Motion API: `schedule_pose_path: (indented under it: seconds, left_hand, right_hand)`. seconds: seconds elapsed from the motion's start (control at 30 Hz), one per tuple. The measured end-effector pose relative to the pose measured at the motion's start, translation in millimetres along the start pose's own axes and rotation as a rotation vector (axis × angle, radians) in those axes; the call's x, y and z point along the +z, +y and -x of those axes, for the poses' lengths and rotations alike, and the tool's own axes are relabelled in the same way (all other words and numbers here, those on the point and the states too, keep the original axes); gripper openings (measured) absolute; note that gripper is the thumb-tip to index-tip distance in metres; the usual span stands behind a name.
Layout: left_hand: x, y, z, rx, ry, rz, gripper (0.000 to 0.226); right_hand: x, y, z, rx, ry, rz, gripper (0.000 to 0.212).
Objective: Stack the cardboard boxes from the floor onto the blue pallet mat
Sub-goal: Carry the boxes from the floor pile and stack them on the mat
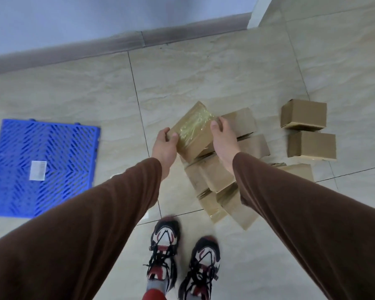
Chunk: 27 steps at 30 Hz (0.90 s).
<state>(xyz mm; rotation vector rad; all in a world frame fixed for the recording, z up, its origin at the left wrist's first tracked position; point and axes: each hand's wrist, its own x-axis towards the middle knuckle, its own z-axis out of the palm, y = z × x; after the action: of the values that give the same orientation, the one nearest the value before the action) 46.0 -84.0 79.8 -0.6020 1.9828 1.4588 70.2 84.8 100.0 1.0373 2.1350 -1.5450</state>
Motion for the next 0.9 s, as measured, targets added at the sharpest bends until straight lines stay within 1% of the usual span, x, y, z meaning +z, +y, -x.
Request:
schedule_pose_path:
  seconds: [0.13,0.27,0.37,0.4,0.47,0.57,0.63,0.73,0.8,0.87,0.9]
  left_hand:
    - [-77,-9,37,0.003,0.026,0.046,0.05]
    - [-161,-34,59,-0.017,0.021,0.122,0.066]
    - [-231,-60,73,-0.035,0.026,0.17,0.079]
    - [-255,-66,81,-0.038,0.034,0.174,0.079]
    - [-302,-76,96,-0.032,0.053,0.158,0.068]
    - [-370,-96,116,-0.006,0.06,0.176,0.048]
    - [-415,-109,131,-0.006,0.072,0.175,0.044]
    - [-463,-123,149,-0.009,0.081,0.18,0.035]
    - [-492,-132,153,-0.012,0.067,0.189,0.034]
    - [-512,-137,147,-0.025,0.063,0.205,0.041]
    - [-519,-137,144,-0.03,0.063,0.217,0.046]
  right_hand:
    - [47,-25,46,-0.062,-0.053,0.064,0.051]
    - [107,-40,88,-0.078,-0.087,0.102,0.047]
    - [164,-53,120,-0.085,-0.114,0.086,0.039]
    - [185,-56,130,-0.092,-0.13,0.068,0.035]
    - [231,-62,152,-0.116,-0.155,0.04,0.03]
    - [298,-75,190,-0.137,-0.169,-0.025,0.032]
    - [341,-84,220,-0.128,-0.17,-0.06,0.034]
    - [384,-91,255,-0.078,-0.196,-0.114,0.041]
    - [410,-95,270,-0.042,-0.229,-0.145,0.052]
    - [430,-103,274,-0.023,-0.257,-0.204,0.063]
    - [438,-109,274,-0.011,-0.258,-0.248,0.065]
